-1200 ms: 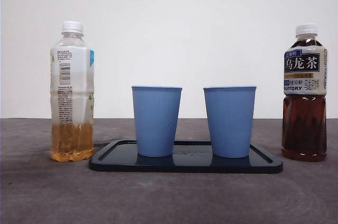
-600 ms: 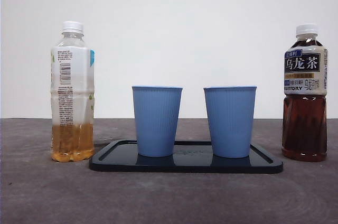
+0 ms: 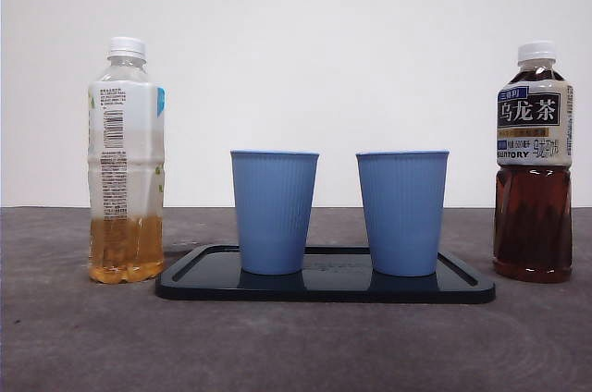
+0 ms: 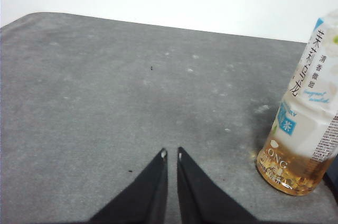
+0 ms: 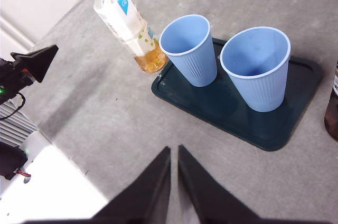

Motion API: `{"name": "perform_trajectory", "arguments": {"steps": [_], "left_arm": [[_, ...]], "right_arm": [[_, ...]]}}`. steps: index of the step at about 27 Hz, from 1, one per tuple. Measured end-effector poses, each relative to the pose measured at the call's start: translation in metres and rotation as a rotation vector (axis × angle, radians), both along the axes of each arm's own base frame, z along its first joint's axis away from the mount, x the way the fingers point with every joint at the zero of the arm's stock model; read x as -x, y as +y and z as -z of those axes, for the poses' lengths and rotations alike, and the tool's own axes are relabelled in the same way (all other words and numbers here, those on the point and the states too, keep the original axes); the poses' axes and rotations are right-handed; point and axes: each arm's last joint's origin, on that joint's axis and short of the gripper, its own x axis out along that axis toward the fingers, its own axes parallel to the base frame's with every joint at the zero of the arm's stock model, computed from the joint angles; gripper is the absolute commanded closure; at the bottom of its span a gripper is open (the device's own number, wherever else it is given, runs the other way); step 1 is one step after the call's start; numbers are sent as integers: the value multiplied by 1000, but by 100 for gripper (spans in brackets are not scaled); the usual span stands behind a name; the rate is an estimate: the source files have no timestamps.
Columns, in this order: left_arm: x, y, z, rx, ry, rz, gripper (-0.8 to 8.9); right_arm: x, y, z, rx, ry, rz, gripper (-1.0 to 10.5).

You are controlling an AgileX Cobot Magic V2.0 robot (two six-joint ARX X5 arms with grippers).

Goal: Pour the drink into the cup

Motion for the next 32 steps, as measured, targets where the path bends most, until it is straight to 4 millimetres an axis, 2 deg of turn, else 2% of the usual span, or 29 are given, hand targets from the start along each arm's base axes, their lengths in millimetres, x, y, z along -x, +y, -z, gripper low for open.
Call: {"name": "perform_trajectory", "arguments": {"steps": [8, 11, 13, 16, 18, 21, 25, 30, 32], "left_arm": [[0, 0, 0, 0, 0, 0, 785], [0, 0, 0, 0, 0, 0, 785], [0, 0, 0, 0, 0, 0, 786], [0, 0, 0, -1, 0, 0, 786], [0, 0, 0, -1, 0, 0, 785], [0, 0, 0, -1, 0, 0, 785], [0, 0, 0, -2, 0, 0, 785], [0, 0, 0, -3, 0, 0, 785], [0, 0, 0, -3, 1, 0, 785]], "right_arm": [[0, 0, 0, 0, -1, 0, 927], [0, -4, 0, 3, -132, 54, 928], [1, -11, 19, 33, -307, 140, 928], [4, -20, 61, 43, -563, 252, 928], [3, -26, 96, 101, -603, 408, 928], [1, -31, 129, 175, -541, 546, 928], [-1, -35, 154, 245, -508, 675, 928], [-1, -37, 173, 285, -485, 745, 928], [-1, -37, 172, 286, -497, 754, 928]]}}
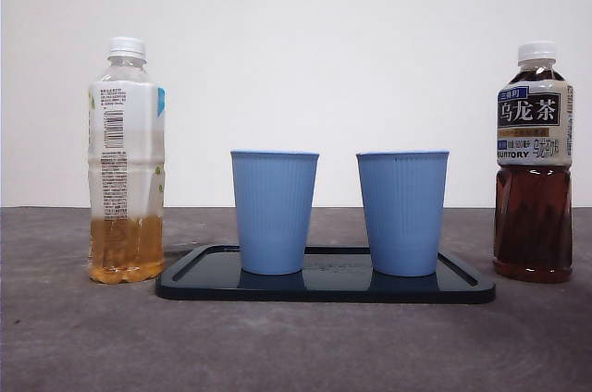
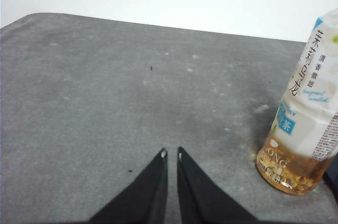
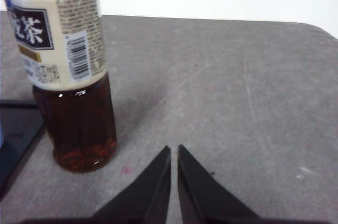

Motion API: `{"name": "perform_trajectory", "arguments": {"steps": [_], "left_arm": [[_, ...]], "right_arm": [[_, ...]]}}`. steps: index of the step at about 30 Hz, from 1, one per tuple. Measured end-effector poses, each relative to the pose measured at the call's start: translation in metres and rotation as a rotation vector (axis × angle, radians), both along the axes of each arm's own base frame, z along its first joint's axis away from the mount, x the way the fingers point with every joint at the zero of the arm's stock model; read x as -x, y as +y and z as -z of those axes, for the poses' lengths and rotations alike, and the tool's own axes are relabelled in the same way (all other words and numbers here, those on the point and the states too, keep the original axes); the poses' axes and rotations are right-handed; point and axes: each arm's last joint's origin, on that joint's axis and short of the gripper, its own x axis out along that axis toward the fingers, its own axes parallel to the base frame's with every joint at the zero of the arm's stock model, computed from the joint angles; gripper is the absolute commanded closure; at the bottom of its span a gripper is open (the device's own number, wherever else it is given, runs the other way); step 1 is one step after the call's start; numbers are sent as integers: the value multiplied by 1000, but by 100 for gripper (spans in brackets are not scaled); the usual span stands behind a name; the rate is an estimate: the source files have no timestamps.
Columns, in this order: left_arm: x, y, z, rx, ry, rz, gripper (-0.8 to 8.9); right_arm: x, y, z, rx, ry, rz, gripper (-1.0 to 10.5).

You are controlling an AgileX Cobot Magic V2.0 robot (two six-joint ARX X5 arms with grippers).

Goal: Pour the drink into the cup

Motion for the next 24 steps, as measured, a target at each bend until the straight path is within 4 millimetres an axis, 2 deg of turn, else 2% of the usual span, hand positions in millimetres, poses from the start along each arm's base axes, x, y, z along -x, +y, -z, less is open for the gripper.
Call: {"name": "perform_trajectory", "arguments": {"steps": [24], "left_arm": [[0, 0, 0, 0, 0, 0, 785]], "right_arm": [[0, -1, -1, 5, -8, 21, 928]]}}
